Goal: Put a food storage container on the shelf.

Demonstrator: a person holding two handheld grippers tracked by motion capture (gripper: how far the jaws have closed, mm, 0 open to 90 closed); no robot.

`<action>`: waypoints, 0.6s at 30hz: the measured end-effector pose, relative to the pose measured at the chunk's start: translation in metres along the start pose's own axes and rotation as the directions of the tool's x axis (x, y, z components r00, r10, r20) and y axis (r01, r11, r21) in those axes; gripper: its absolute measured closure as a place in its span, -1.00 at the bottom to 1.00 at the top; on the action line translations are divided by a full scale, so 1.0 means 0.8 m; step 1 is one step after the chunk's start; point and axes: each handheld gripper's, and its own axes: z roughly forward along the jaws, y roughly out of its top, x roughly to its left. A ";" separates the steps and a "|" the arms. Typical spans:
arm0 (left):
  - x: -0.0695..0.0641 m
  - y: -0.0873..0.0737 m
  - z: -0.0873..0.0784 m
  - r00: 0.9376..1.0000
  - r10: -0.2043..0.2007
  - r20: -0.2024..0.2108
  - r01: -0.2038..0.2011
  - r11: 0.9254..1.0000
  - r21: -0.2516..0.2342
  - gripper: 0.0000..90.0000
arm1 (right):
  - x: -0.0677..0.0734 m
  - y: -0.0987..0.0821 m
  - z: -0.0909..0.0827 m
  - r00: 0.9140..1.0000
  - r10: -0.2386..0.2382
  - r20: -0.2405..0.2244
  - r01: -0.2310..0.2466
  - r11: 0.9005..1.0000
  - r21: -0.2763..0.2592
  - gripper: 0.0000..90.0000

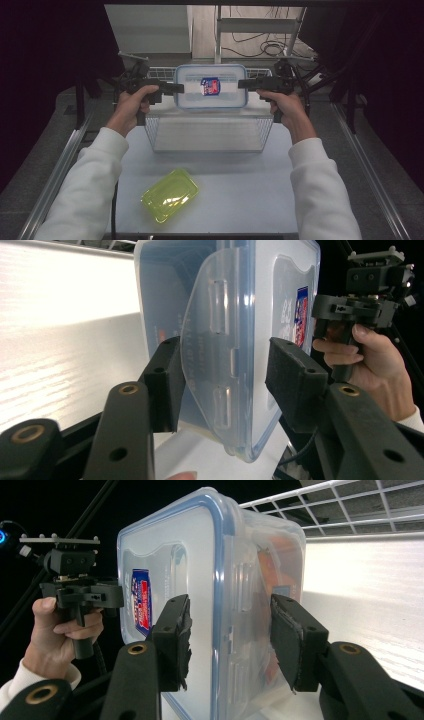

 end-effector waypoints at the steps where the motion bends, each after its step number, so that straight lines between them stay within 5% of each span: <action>1: 0.000 0.000 0.001 1.000 -0.001 -0.003 0.001 1.000 -0.002 0.10 | -0.001 0.000 0.001 1.000 0.004 0.000 -0.004 1.000 -0.004 0.15; 10: 0.008 0.004 0.009 0.998 -0.055 -0.021 0.054 0.998 -0.043 0.00 | -0.004 0.000 0.007 0.997 0.065 0.036 -0.063 0.997 -0.034 0.09; 14: 0.013 0.005 0.018 0.996 -0.071 -0.054 0.069 0.997 -0.030 -0.24 | -0.002 -0.001 0.010 0.993 0.064 0.100 -0.061 0.998 -0.032 0.08; 18: 0.014 0.005 0.022 0.996 -0.072 -0.046 0.070 0.997 -0.039 -0.34 | 0.000 -0.004 0.012 0.991 0.074 0.108 -0.070 0.997 -0.045 0.03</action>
